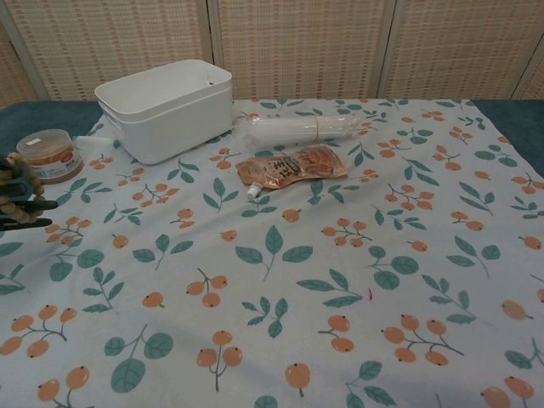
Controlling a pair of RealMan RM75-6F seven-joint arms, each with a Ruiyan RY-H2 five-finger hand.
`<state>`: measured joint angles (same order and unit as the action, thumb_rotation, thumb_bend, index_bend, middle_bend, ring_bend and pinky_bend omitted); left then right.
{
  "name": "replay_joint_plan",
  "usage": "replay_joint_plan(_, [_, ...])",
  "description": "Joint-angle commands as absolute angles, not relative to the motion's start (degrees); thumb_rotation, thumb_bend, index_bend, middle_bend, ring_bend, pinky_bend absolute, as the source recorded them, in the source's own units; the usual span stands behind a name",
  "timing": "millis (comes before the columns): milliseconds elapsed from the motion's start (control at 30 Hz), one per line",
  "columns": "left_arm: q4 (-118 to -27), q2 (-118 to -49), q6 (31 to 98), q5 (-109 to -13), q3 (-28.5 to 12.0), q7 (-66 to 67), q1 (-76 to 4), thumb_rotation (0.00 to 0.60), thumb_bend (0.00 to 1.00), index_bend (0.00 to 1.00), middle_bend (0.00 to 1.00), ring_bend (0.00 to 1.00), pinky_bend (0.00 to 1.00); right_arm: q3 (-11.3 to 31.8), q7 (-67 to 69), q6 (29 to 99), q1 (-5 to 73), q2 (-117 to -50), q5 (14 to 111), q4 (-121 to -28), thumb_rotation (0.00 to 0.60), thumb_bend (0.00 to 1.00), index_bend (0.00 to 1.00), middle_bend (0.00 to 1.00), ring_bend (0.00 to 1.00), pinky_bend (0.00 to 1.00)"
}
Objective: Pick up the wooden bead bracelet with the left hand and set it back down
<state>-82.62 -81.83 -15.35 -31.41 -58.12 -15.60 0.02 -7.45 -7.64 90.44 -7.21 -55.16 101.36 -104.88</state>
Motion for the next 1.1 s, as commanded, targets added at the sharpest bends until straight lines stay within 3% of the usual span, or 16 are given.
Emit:
replay_joint_plan(33, [-83.22, -82.42, -14.13, -31.08, -58.66, -15.95, 0.41, 0.577, 1.00, 0.56, 0.73, 0.27, 0.01, -7.46, -7.75, 90.41, -7.21, -55.21, 101.40, -104.89, 0.377, 0.20, 0.00, 0.00, 0.00, 0.00])
replay_joint_plan(367, [-84.69, -83.41, -13.80, -33.17, -59.63, -14.24, 1.26, 0.600, 1.00, 0.49, 0.62, 0.21, 0.00, -7.43, -7.80, 90.28, -7.15, -55.21, 101.33, -104.84, 0.378, 0.20, 0.00, 0.00, 0.00, 0.00])
replay_joint_plan(600, [-82.63, -84.88, -19.57, -33.55, -61.79, -10.21, 2.00, 0.600, 1.00, 0.21, 0.38, 0.06, 0.00, -7.32, -7.62, 90.06, -7.00, -55.18, 101.03, -104.79, 0.378, 0.20, 0.00, 0.00, 0.00, 0.00])
replay_joint_plan(767, [-81.07, -85.79, -21.55, -32.97, -62.35, -8.28, 1.99, 0.600, 0.99, 0.17, 0.35, 0.04, 0.00, -7.24, -7.47, 90.17, -7.03, -55.12, 100.88, -104.77, 0.378, 0.20, 0.00, 0.00, 0.00, 0.00])
replay_joint_plan(833, [-80.68, -85.88, -22.27, -32.77, -62.40, -7.75, 1.98, 0.600, 0.90, 0.17, 0.35, 0.04, 0.00, -7.23, -7.47, 90.18, -7.02, -55.13, 100.89, -104.77, 0.378, 0.20, 0.00, 0.00, 0.00, 0.00])
replay_joint_plan(933, [-79.90, -85.55, -23.87, -32.45, -62.20, -7.21, 1.69, 0.600, 0.68, 0.19, 0.36, 0.04, 0.00, -7.24, -7.52, 90.14, -7.02, -55.16, 100.90, -104.79, 0.379, 0.20, 0.00, 0.00, 0.00, 0.00])
replay_joint_plan(1000, [-79.55, -85.52, -23.98, -32.19, -62.03, -6.91, 1.54, 0.600, 0.57, 0.27, 0.40, 0.05, 0.00, -7.24, -7.55, 90.13, -7.02, -55.21, 100.89, -104.75, 0.378, 0.20, 0.00, 0.00, 0.00, 0.00])
replay_joint_plan(1100, [-79.45, -85.40, -23.47, -31.67, -61.59, -7.20, 1.39, 0.596, 0.49, 0.41, 0.52, 0.11, 0.00, -7.25, -7.58, 90.10, -7.02, -55.20, 100.87, -104.80, 0.378, 0.20, 0.00, 0.00, 0.00, 0.00])
